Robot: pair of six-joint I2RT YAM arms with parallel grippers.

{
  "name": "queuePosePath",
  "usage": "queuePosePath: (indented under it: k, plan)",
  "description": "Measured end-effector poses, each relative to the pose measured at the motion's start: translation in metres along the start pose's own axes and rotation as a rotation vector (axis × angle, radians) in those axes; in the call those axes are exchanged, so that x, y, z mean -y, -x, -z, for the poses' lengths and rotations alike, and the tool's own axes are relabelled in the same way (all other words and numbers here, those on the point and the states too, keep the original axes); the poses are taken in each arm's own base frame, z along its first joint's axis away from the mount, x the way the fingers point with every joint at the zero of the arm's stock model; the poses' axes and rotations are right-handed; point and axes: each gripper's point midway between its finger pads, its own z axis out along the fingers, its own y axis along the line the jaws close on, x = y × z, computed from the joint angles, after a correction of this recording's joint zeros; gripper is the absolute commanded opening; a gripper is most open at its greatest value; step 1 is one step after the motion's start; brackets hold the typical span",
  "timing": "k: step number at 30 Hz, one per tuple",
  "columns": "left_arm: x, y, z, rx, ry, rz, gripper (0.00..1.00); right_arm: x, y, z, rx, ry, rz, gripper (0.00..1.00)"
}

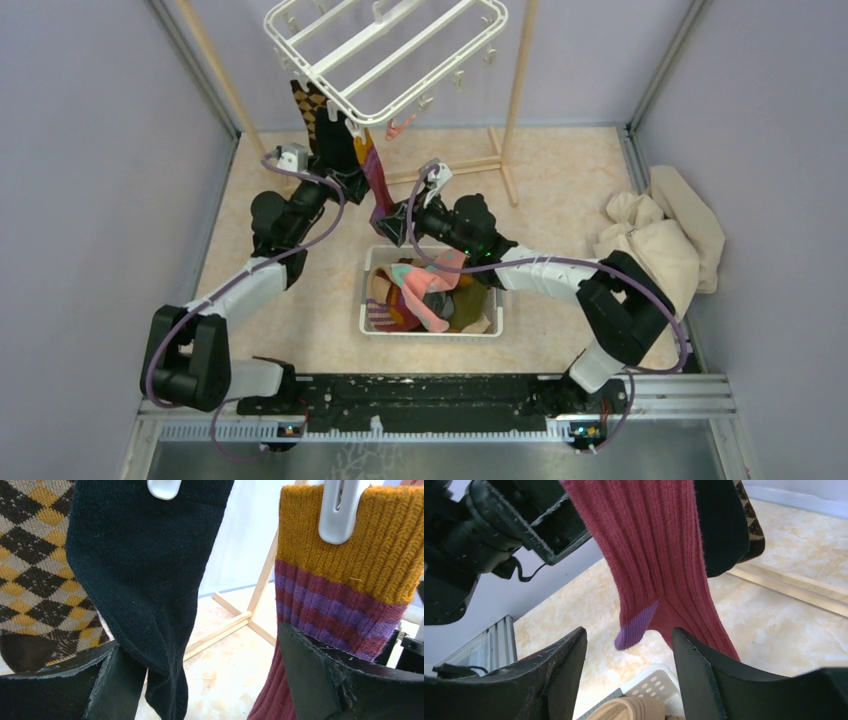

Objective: Remove the socks clipped to the hanger
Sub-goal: Remove the sock from the hanger.

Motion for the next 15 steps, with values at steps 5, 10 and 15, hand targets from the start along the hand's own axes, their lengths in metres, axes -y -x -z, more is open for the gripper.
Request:
queuePosePath:
  k: [5,10,15]
  plan:
    - [0.001,0.002,0.001,0.001,0.005,-0.007,0.99,0.005,-0.004,-0.009,0.011,-0.033,-0.028,0.57]
    - [0.004,0.005,0.001,0.006,0.002,-0.012,0.99,0.007,0.0,-0.015,0.035,-0.067,-0.057,0.52]
    - [0.006,0.008,0.003,0.009,0.003,-0.018,0.99,0.011,0.006,-0.025,0.069,-0.087,-0.087,0.46]
